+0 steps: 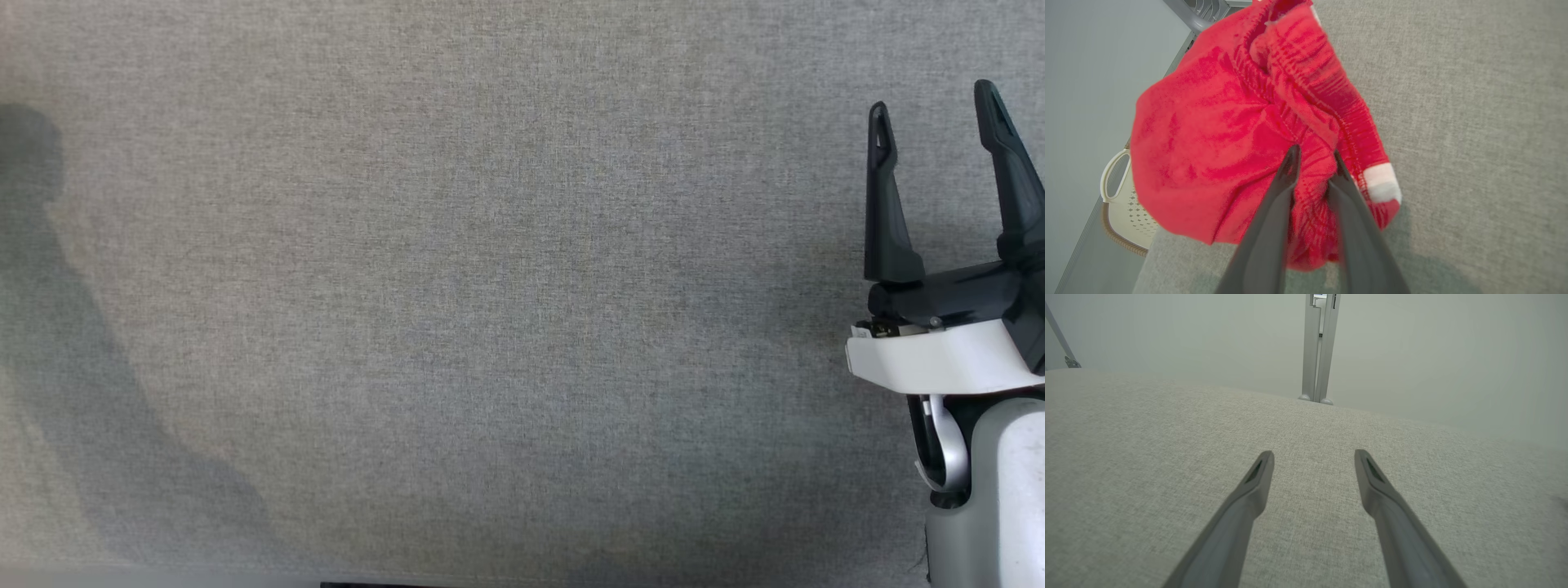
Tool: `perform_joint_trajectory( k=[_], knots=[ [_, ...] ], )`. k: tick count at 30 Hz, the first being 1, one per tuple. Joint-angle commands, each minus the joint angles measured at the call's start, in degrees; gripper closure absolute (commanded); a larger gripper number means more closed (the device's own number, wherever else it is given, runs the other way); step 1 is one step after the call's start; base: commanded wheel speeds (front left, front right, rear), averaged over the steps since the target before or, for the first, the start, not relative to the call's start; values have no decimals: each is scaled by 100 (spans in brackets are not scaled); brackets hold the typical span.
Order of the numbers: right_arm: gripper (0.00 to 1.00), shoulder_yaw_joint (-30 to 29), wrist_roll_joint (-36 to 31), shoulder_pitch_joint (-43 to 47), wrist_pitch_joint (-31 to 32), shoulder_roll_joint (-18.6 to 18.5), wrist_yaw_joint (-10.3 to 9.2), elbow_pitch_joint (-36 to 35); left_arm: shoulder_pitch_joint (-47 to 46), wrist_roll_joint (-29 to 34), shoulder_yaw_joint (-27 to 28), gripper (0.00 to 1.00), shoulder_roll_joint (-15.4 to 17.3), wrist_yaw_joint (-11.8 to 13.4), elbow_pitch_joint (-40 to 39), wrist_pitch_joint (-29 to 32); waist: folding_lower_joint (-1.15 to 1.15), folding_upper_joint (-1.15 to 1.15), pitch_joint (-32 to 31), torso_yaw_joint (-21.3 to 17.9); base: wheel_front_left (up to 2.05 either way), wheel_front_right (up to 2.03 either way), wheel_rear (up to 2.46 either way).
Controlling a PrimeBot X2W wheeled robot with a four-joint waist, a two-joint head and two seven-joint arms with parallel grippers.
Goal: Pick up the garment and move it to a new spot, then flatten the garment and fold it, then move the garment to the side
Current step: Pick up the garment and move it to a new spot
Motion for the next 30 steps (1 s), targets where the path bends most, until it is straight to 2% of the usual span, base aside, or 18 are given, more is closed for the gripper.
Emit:
perform_joint_trajectory(
  k=[1,7,16,25,28,30],
  knots=[
    [0,18,59,-56,-56,-8,-9,56,-84,-27,-20,100,57,-27,16,-92,-1,0,-151,8,0,0,0],
    [0,72,169,-93,-236,12,-9,381,-164,38,-107,100,271,-93,-93,-367,-1,0,-639,-110,0,0,0],
    [0,-11,632,84,-636,20,-9,1090,-347,66,-609,100,407,-203,-764,-240,-1,0,-1695,-463,0,0,0],
    [0,-159,1069,338,-962,22,-9,1742,-185,-862,-1364,100,-258,-217,-2554,349,-1,0,-2513,-885,0,0,0],
    [0,-156,1198,352,-1038,19,-10,1901,-151,-1076,-1536,100,-635,-212,-3151,578,-1,0,-2592,-1005,0,0,0],
    [0,-136,1270,337,-1085,20,-9,2002,-124,-1210,-1635,100,-888,-120,-3514,722,-1,0,-2605,-1093,0,0,0]
  ],
)
